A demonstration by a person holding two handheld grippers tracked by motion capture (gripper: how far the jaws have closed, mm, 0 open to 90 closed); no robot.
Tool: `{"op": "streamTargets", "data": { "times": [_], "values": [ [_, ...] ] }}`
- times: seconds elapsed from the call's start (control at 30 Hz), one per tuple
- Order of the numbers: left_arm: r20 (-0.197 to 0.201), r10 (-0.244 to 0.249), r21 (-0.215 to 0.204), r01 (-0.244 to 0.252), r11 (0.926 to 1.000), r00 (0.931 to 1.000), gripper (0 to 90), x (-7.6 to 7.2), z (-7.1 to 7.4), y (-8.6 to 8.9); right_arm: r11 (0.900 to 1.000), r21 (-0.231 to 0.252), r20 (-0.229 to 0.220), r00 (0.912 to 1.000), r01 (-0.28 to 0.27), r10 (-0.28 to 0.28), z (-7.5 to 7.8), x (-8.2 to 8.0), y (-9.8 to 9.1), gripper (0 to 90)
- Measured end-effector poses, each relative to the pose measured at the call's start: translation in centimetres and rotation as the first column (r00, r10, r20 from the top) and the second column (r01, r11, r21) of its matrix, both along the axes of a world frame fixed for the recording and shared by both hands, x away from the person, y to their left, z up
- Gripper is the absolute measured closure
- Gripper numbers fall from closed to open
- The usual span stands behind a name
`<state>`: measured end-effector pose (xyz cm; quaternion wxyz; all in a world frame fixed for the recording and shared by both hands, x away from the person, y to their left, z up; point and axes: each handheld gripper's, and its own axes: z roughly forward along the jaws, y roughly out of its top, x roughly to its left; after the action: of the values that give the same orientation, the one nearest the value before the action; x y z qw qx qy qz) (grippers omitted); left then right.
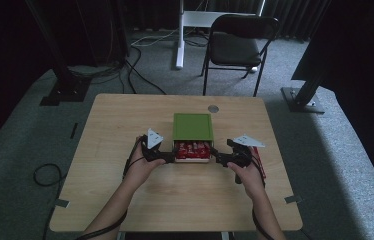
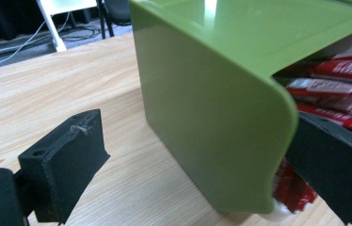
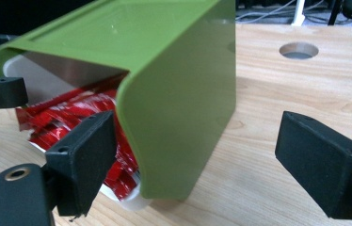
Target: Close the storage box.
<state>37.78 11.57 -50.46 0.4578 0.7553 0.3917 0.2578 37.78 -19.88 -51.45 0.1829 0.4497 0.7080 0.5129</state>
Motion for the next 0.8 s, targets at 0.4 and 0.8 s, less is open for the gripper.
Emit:
{"op": "streamTargets", "data": {
  "times": [0.4, 0.8],
  "values": [
    [0.007, -0.024, -0.006, 0.024, 0.9997, 0.9997, 6.0, -1.6, 0.7, 0.2, 0.9998, 0.012, 0.05, 0.9986, 0.017, -0.017, 1.1, -1.1, -0.7, 12.5],
    [-0.022, -0.008, 0.01, 0.008, 0.9999, 0.9997, 6.0, -2.5, -0.1, 1.8, 0.9989, -0.014, 0.024, 0.9988, 0.044, -0.043, -0.1, -1.8, -2.1, 12.4]
  ]
}}
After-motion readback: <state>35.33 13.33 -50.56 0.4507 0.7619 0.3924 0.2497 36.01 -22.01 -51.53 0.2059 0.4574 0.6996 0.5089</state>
